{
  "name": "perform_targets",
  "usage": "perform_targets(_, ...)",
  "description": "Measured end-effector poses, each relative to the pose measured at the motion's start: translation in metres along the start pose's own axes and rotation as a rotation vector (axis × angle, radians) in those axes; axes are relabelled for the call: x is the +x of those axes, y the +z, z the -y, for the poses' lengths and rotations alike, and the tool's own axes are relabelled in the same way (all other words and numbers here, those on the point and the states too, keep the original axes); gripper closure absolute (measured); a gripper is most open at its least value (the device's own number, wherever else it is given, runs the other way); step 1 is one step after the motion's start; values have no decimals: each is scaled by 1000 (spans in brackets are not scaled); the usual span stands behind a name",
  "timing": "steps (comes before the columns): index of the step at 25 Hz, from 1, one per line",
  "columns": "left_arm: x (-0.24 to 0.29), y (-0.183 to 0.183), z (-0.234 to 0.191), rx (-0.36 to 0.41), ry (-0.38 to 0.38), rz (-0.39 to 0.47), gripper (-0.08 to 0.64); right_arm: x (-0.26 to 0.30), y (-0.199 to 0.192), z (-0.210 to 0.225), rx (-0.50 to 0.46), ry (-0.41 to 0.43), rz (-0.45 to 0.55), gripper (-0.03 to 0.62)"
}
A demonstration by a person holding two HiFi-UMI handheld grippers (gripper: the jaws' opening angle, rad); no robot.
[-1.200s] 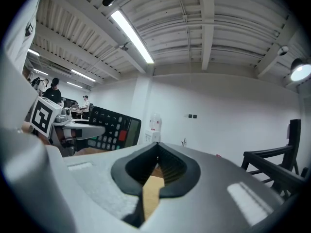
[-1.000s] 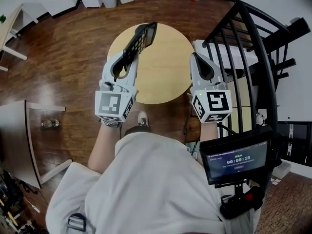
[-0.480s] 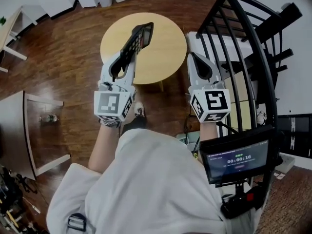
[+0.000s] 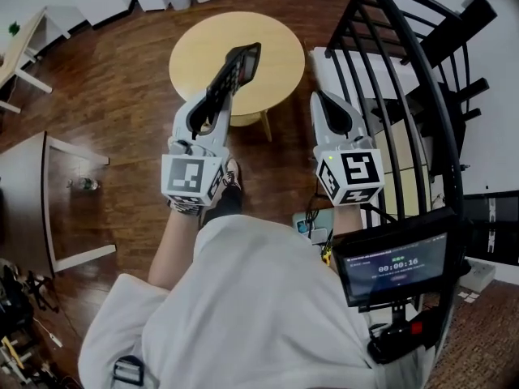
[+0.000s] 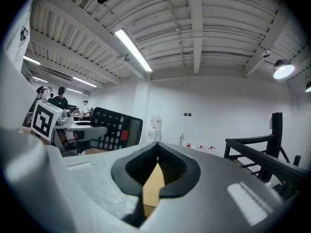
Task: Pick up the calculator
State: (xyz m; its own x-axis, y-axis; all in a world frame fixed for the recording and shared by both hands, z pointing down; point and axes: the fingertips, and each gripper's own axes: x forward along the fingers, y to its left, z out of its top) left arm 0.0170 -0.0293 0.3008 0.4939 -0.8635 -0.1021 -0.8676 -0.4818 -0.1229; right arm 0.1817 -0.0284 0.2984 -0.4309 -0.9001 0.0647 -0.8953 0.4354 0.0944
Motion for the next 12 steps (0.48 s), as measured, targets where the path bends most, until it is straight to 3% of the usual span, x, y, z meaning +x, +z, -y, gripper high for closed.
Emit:
perform_targets(6,-35,13,22,26,16,7,485,-32,4,-14,16,27,10,589)
perform_targets(12,-58,17,45,-8,20,-6,485,-57,17,-24,12,45,22,589)
